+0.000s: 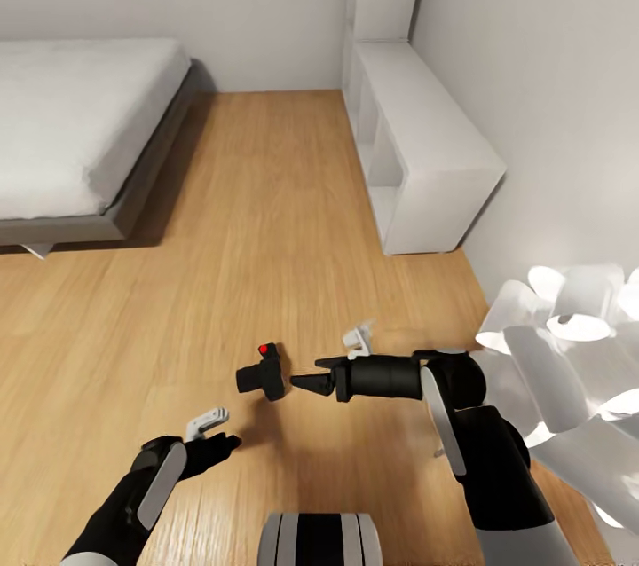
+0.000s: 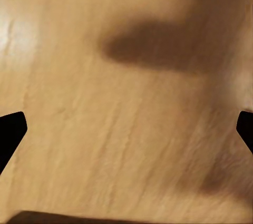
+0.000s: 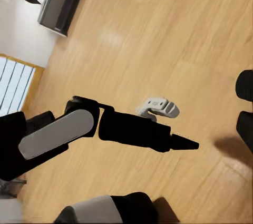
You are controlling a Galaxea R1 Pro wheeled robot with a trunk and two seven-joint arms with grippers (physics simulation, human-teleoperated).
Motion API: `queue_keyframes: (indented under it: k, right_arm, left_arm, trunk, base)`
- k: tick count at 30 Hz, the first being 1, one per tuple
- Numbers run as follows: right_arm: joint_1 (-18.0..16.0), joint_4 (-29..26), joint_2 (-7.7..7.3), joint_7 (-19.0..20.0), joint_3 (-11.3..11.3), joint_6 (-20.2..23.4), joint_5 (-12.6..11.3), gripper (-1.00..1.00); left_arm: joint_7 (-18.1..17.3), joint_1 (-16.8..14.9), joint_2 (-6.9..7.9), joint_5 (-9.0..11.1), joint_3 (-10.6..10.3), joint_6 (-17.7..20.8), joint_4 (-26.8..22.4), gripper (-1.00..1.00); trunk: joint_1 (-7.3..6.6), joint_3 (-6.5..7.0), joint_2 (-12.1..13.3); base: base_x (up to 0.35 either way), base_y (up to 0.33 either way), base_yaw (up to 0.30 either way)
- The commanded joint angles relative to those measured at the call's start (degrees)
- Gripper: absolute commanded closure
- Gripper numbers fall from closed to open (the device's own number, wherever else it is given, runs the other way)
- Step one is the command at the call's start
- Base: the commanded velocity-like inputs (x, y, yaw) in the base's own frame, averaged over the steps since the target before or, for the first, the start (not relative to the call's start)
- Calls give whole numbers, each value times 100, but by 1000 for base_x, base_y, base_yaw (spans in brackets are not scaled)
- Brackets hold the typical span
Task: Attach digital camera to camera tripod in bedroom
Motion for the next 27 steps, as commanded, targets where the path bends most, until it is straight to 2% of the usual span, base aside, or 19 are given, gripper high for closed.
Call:
queue_keyframes:
  k: [1,5,10,16,27]
  right_arm:
    - [-3,-4,-10,120,-5,44,-12,-100]
    - [-3,-8,-62,606,-9,44,-12,-100]
    - [-3,-9,-148,966,-14,44,-12,-100]
    - [-3,-10,-281,1212,-19,44,-12,-100]
    - [-3,-10,-325,1631,37,44,-14,-100]
  left_arm:
    - [50,-1,-9,30,-47,-1,-8,-100]
    - [66,-1,-57,-75,-202,-103,3,-100]
    - [71,-1,-86,-113,-257,-145,15,-100]
    - [73,-1,-98,-129,-277,-163,23,-100]
    - [80,-1,-102,-139,-284,-172,43,-100]
  trunk:
    - [1,-27,-3]
    - [12,-115,-8]
    - [24,-226,-15]
    - [40,-359,-23]
    - [68,-603,-38]
  base:
    - [0,0,0]
    - [0,0,0]
    - [0,0,0]
    - [0,0,0]
    - [0,0,0]
